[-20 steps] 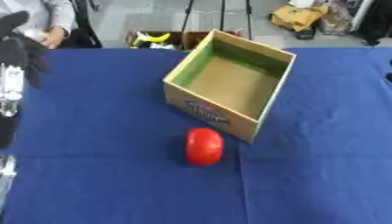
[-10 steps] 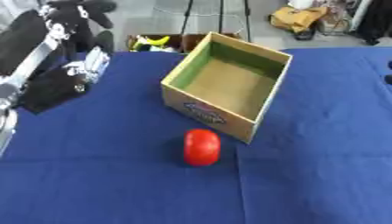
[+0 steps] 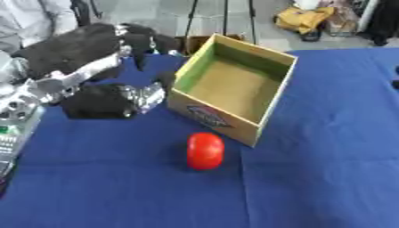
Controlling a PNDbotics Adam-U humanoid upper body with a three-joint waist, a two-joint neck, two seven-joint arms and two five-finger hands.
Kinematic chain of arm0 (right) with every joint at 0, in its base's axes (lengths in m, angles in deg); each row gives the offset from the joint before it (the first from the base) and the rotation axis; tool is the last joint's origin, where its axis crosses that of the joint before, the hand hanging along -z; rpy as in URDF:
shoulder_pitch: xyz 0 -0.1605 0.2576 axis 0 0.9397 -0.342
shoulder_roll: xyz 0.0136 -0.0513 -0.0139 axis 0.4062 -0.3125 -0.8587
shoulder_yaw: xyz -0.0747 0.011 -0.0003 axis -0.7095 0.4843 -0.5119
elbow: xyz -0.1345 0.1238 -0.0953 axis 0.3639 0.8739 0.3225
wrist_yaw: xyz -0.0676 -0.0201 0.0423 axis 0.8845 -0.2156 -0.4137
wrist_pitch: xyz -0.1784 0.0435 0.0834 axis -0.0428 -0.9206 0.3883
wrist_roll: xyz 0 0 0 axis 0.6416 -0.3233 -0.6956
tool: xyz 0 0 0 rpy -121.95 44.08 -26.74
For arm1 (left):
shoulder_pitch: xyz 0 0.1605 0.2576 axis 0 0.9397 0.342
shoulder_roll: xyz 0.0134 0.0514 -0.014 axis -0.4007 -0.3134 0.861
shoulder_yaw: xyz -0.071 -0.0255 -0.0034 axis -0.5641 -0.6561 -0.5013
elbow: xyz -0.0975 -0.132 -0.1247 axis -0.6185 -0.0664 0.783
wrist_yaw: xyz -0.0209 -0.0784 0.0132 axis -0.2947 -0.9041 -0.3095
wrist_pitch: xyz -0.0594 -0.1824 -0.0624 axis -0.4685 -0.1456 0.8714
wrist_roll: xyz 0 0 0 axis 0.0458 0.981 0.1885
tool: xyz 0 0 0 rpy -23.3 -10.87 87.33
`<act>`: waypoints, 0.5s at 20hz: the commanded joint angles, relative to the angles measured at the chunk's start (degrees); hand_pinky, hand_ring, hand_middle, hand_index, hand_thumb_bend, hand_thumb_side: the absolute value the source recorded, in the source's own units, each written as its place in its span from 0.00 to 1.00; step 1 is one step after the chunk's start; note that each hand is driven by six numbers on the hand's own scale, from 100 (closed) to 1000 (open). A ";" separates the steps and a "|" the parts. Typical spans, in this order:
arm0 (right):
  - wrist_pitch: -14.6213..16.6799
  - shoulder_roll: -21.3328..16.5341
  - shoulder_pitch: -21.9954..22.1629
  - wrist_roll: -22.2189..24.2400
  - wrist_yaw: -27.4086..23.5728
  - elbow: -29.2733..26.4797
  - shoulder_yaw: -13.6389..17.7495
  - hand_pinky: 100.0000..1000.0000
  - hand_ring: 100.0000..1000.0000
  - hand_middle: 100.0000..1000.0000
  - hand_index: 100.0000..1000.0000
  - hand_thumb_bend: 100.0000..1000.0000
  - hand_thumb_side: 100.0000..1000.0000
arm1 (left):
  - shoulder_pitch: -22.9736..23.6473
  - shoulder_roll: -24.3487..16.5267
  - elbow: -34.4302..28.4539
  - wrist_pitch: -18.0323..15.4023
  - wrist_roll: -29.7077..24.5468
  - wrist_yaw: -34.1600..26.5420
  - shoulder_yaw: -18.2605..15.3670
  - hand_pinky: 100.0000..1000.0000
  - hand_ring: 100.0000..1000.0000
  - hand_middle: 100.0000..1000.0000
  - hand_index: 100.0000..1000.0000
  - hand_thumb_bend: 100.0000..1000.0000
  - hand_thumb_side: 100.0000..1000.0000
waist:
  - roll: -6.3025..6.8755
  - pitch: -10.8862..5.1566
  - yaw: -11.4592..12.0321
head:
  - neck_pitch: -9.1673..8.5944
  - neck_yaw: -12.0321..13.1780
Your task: Pick up objects on the table and place them in the box.
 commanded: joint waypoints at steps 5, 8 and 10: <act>-0.09 -1.07 -0.09 0.19 0.55 -0.84 0.04 0.74 0.77 0.75 0.76 0.00 1.00 | -2.83 -1.04 -1.06 0.71 -6.24 -3.32 4.82 0.41 0.64 0.80 0.97 0.25 1.00 | 0.26 -1.22 -0.41 | -0.73 0.88; -0.18 -1.08 0.02 0.23 0.63 -0.84 0.02 0.74 0.77 0.75 0.76 0.00 1.00 | -3.47 -1.00 -1.06 1.99 -8.30 -3.72 6.66 0.43 0.65 0.82 0.98 0.33 1.00 | 0.43 -1.24 -0.37 | -0.56 1.14; -0.23 -1.13 0.13 0.27 0.69 -0.84 -0.01 0.74 0.77 0.75 0.76 0.00 1.00 | -3.60 -0.86 -0.92 3.33 -8.57 -3.77 8.23 0.43 0.65 0.83 1.00 0.39 1.00 | 0.56 -1.31 -0.24 | -0.51 1.27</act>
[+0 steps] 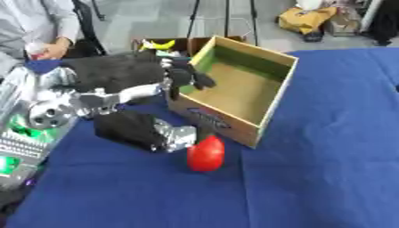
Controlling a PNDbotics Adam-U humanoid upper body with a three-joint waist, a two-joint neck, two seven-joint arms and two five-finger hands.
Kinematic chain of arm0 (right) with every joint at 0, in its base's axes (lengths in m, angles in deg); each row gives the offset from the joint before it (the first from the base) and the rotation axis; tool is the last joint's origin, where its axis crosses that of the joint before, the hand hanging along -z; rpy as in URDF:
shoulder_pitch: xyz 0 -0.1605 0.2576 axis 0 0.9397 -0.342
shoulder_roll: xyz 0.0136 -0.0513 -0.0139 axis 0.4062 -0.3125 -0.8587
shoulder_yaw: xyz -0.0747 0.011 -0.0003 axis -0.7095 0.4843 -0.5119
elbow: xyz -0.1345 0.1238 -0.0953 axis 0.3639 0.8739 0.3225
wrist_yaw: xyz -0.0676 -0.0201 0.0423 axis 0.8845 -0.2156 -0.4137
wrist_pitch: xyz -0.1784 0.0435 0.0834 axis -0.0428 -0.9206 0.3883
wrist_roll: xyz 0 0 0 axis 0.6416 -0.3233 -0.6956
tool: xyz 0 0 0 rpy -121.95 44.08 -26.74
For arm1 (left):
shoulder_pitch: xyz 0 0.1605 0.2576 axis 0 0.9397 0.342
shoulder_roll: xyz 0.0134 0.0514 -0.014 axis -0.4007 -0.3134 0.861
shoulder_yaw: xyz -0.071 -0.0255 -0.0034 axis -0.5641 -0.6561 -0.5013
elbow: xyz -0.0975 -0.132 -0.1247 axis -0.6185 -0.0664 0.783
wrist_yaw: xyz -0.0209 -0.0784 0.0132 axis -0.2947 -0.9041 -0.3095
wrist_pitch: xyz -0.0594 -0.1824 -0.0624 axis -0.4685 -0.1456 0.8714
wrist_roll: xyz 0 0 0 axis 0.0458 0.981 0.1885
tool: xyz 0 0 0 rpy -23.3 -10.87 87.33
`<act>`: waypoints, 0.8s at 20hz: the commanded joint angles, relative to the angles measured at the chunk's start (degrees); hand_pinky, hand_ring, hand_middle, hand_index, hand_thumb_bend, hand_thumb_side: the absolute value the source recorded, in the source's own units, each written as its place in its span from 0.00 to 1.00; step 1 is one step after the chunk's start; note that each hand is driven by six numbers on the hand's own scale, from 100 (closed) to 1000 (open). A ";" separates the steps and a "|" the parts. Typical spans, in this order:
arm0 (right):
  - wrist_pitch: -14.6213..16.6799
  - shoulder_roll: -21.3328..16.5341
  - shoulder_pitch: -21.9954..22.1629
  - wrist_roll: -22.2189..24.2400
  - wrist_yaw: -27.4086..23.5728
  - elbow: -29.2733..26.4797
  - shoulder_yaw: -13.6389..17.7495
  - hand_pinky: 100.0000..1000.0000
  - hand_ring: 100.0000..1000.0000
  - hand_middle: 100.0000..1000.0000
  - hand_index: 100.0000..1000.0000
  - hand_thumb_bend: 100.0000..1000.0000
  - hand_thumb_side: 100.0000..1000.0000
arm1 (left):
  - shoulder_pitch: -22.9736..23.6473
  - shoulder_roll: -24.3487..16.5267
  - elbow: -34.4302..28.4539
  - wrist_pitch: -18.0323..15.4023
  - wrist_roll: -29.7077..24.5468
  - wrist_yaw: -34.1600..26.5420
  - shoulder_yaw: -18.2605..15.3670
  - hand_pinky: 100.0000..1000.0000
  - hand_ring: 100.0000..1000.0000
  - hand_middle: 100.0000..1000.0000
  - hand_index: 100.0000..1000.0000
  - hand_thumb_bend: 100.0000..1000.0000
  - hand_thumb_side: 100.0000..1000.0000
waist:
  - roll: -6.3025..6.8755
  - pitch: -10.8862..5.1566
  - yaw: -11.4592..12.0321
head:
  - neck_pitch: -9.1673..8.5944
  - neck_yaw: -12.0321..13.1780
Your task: Pick up objects on the table and place them in the box.
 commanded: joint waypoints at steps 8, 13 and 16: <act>-0.27 -1.17 0.07 0.14 0.87 -0.84 -0.01 0.74 0.78 0.75 0.76 0.00 1.00 | -1.98 0.80 4.22 4.47 -0.77 0.96 5.19 0.43 0.66 0.84 1.00 0.54 1.00 | 0.15 -1.56 0.45 | -0.33 0.63; -0.25 -1.15 0.07 0.26 0.86 -0.84 -0.07 0.74 0.78 0.75 0.76 0.00 1.00 | -2.38 2.05 7.81 3.83 -0.78 4.56 5.99 0.43 0.67 0.84 0.97 0.52 1.00 | 0.13 -1.60 0.29 | -0.48 0.85; -0.24 -1.11 0.05 0.35 0.84 -0.84 -0.13 0.74 0.78 0.75 0.76 0.00 1.00 | -2.76 2.86 9.78 2.32 -0.78 8.41 6.16 0.47 0.73 0.87 0.97 0.51 1.00 | 0.11 -1.54 0.21 | -0.60 0.95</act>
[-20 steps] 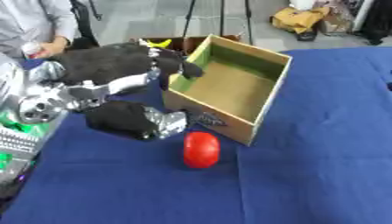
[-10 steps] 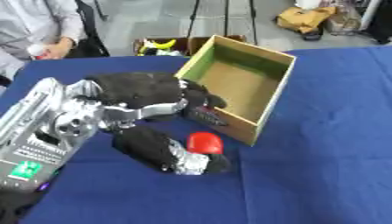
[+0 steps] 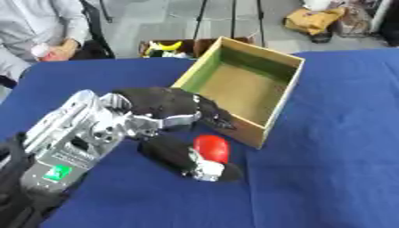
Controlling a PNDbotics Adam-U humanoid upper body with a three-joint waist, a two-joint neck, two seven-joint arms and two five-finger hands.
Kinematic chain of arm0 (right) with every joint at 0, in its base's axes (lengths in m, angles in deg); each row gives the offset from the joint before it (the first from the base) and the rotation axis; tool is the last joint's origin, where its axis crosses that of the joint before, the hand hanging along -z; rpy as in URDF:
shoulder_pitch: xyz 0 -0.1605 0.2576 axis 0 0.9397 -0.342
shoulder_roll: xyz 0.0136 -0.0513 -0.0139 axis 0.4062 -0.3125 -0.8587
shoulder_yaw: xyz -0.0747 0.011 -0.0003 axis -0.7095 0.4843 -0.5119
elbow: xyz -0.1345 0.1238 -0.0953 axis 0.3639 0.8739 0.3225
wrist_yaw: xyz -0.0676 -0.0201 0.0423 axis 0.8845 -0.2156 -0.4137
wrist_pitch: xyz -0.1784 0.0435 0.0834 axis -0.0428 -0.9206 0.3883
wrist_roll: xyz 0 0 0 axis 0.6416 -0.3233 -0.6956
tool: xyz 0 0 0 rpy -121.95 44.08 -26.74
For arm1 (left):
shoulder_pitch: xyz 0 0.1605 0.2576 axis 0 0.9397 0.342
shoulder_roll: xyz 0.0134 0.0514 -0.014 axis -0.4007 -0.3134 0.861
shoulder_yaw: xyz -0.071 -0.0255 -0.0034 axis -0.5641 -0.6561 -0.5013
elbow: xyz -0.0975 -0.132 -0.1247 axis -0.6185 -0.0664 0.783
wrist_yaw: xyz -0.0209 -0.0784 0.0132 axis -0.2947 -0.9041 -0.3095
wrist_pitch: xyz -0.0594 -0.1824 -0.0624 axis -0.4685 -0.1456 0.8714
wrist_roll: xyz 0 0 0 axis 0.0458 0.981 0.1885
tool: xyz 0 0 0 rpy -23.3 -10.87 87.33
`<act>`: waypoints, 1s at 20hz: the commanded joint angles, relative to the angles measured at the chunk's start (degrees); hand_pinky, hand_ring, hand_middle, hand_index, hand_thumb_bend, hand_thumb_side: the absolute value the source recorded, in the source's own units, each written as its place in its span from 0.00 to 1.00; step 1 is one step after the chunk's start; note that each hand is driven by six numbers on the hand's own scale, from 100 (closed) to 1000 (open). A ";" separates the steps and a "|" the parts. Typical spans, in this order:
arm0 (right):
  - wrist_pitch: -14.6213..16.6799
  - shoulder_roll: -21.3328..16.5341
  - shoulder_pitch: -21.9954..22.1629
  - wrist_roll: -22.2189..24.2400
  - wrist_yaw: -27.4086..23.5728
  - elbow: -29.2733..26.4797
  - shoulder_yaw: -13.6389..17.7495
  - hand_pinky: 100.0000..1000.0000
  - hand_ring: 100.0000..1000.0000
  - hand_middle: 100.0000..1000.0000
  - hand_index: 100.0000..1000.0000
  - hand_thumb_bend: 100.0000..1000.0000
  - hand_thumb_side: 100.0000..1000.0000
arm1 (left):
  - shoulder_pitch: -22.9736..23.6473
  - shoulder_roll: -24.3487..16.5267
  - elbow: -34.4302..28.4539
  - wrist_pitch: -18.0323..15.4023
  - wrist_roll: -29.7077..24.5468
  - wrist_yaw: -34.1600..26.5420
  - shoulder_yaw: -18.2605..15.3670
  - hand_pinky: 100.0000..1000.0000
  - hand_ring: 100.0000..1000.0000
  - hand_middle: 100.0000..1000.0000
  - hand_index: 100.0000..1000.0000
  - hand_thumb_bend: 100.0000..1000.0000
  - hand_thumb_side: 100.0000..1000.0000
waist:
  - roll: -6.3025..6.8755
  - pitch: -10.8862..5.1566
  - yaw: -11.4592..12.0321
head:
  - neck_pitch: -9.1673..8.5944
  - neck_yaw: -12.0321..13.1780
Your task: Pick up objects on the table and place them in the box.
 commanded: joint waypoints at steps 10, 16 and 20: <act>0.03 -0.88 -0.58 0.34 0.44 -0.84 -0.19 0.74 0.78 0.75 0.76 0.00 1.00 | -1.20 2.42 7.13 -3.27 -0.15 5.48 0.83 0.48 0.74 0.85 0.94 0.51 1.00 | -0.36 -0.82 -0.33 | -1.19 0.78; 0.02 -0.69 -0.63 0.42 0.46 -0.84 -0.21 0.74 0.78 0.74 0.75 0.00 1.00 | -1.03 3.71 10.31 -2.89 -0.15 5.94 0.75 0.42 0.71 0.86 0.98 0.44 0.98 | -0.50 -0.57 -0.61 | -1.68 1.06; 0.04 -0.57 -0.64 0.59 0.50 -0.84 -0.25 0.74 0.78 0.74 0.75 0.00 1.00 | -1.07 4.36 11.84 -2.98 -0.15 8.66 0.20 0.43 0.72 0.88 0.99 0.39 0.93 | -0.51 -0.41 -0.71 | -1.88 1.20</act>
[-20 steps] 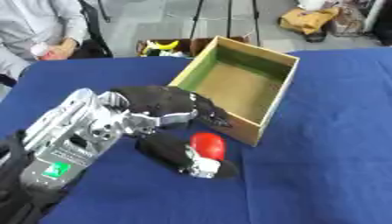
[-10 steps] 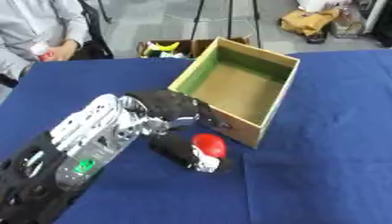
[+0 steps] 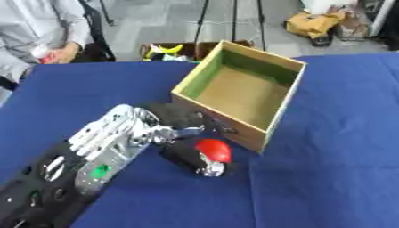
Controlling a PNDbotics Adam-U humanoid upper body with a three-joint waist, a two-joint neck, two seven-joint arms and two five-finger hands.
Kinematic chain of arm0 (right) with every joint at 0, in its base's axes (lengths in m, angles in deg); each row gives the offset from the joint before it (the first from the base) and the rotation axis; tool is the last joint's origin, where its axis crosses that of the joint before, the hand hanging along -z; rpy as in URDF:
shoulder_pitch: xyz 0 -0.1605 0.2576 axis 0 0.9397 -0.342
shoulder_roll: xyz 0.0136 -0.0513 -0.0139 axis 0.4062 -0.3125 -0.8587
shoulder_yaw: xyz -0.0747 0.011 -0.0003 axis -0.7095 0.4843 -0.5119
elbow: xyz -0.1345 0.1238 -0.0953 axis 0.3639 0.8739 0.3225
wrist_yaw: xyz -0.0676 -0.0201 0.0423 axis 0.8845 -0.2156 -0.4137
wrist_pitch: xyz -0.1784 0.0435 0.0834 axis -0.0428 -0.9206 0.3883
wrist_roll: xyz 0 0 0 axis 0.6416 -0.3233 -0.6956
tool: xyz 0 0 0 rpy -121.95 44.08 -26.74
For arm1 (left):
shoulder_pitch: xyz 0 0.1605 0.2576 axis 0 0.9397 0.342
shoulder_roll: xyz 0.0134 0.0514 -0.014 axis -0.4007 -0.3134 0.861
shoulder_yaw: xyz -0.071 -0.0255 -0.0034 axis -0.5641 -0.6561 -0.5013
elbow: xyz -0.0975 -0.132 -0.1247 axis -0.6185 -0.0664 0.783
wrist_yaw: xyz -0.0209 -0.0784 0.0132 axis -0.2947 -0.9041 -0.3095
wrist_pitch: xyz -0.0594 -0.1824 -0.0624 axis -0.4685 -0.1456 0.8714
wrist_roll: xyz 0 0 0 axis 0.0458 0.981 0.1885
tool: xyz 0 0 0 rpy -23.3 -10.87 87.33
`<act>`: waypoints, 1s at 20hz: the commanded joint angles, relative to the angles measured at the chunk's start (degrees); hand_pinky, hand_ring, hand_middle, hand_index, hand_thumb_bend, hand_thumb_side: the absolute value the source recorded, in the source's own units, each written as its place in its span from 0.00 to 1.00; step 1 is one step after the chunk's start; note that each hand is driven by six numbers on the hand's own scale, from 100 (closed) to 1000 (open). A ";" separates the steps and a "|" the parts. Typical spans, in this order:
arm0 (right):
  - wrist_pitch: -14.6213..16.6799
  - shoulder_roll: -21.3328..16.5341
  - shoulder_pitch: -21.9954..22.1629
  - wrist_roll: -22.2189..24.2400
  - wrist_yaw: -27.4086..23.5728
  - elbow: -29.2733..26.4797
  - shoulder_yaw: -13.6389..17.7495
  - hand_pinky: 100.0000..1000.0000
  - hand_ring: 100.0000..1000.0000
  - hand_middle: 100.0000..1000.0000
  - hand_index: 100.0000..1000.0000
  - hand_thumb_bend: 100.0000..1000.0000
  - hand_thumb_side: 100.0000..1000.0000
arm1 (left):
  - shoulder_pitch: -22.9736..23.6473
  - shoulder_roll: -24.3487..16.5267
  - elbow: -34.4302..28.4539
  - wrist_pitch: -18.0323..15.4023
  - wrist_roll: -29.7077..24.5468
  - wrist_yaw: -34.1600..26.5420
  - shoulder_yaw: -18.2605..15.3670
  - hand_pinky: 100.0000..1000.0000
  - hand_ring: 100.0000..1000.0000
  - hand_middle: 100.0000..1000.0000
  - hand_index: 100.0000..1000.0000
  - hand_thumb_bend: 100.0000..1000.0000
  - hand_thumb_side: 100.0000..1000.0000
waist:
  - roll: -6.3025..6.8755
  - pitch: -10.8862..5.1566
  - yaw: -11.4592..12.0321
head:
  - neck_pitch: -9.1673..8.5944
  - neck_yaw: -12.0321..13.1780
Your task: Pick up objects on the table and place them in the box.
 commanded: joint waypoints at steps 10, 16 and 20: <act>0.04 -0.39 -0.64 0.34 0.58 -0.84 0.05 0.74 0.78 0.74 0.74 0.00 1.00 | -0.66 1.09 1.95 -1.79 0.06 5.36 -1.28 0.36 0.65 0.87 1.00 0.39 0.89 | -0.32 -0.57 -0.18 | -0.92 0.50; -0.06 -0.28 -0.66 0.46 0.66 -0.84 0.05 0.74 0.78 0.74 0.74 0.00 1.00 | -0.42 1.90 3.07 -1.31 0.06 4.35 -1.32 0.32 0.62 0.85 1.00 0.43 0.86 | -0.36 -0.40 -0.31 | -1.06 0.52; -0.08 -0.21 -0.70 0.55 0.74 -0.84 0.02 0.75 0.78 0.74 0.73 0.00 1.00 | -0.33 2.42 3.83 -0.80 0.06 2.81 -1.27 0.29 0.61 0.84 0.98 0.45 0.85 | -0.35 -0.26 -0.43 | -1.14 0.47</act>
